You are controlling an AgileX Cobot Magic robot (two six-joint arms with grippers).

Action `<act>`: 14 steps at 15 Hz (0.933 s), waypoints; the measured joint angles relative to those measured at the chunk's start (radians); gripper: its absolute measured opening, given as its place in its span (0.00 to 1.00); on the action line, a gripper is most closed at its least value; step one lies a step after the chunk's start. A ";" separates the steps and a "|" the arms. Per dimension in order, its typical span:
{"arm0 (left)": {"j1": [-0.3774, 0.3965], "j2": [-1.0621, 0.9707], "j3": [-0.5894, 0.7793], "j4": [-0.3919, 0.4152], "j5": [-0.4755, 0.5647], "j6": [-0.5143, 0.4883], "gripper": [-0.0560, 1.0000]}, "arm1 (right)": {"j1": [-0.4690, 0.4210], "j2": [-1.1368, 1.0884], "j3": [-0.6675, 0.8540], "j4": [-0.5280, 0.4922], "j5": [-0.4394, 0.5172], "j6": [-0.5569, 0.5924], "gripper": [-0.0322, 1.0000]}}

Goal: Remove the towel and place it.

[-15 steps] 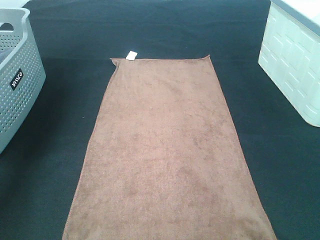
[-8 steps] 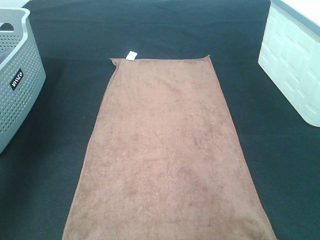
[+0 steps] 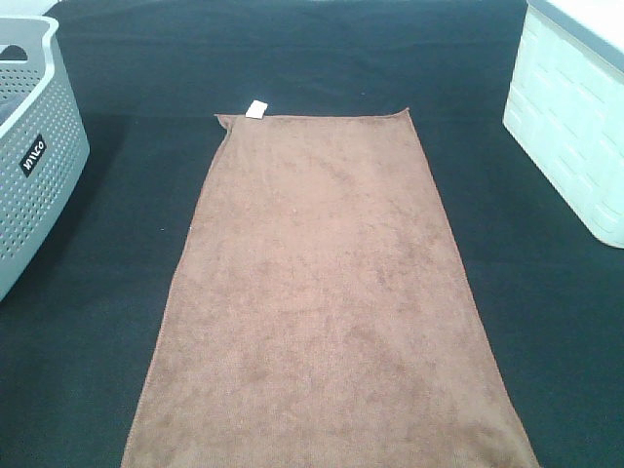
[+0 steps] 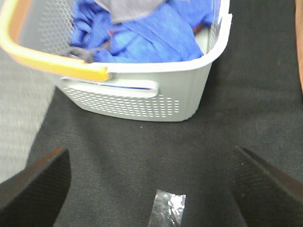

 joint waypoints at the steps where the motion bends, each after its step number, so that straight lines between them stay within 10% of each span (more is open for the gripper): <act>1: 0.000 -0.126 0.033 0.005 0.021 0.000 0.86 | 0.000 -0.065 0.012 0.005 0.000 0.000 0.76; 5: 0.000 -0.543 0.061 0.012 0.209 0.000 0.86 | 0.000 -0.259 0.014 0.009 0.000 0.000 0.76; 14: 0.002 -0.561 0.149 -0.077 0.259 0.012 0.82 | 0.000 -0.295 0.265 0.020 -0.066 -0.125 0.76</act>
